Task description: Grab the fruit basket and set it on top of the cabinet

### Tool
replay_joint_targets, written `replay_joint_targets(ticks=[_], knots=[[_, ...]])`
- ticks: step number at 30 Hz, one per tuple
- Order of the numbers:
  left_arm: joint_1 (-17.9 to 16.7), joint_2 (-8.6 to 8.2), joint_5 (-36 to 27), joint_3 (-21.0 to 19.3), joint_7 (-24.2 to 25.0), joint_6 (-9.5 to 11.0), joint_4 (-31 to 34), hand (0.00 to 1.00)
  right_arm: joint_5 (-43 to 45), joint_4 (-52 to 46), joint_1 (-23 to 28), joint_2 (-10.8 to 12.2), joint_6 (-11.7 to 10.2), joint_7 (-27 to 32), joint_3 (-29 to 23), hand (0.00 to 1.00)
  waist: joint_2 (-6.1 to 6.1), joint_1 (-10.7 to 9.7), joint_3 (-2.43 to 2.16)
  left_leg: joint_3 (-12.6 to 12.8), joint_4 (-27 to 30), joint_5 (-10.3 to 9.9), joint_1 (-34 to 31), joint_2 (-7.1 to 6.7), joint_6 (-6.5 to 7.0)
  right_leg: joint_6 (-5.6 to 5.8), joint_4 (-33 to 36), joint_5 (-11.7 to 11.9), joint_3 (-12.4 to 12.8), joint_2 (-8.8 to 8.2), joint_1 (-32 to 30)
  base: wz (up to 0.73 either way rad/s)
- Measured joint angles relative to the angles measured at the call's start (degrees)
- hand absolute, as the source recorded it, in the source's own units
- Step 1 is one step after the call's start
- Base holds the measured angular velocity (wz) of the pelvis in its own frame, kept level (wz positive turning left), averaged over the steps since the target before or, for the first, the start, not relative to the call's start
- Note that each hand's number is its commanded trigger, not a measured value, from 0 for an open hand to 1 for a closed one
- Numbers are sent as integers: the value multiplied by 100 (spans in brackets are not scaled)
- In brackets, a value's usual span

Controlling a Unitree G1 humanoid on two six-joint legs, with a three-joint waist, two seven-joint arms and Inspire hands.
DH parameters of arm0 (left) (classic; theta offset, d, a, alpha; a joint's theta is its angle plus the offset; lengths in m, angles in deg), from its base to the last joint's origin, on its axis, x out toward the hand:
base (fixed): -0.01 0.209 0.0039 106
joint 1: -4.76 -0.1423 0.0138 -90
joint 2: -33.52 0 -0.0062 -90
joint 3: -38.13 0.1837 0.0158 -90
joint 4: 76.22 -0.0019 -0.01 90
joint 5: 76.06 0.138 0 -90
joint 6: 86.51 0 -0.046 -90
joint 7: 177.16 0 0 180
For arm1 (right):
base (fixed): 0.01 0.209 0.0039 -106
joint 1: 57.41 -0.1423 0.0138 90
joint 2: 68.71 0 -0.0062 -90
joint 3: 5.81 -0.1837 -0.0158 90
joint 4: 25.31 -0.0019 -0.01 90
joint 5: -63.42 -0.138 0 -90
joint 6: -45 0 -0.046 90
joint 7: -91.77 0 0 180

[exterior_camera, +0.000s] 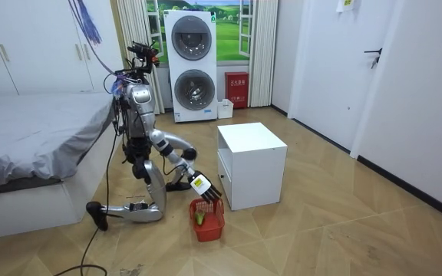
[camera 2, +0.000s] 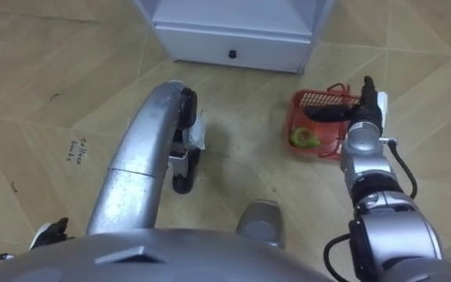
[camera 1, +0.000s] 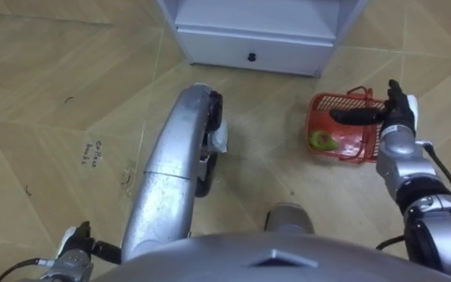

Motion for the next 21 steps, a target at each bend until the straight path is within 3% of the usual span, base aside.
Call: replay_joint_targets(ticks=[7, 21], knots=[[-30, 0, -292, 25, 97, -65, -16, 0, -213, 256, -91, -342, 9, -40, -52, 0, -37, 60, 20, 55, -4, 57, -115, -19, 71, 9, 38, -10, -73, -99, -107, 2], [-39, -4, -286, 38, 105, -165, -2, 0, -591, 891, -115, -351, 166, -108, -52, 0, -25, 159, 21, 98, -4, 62, -145, -13, 80, 0, 53, -18, -75, -111, -149, 0]])
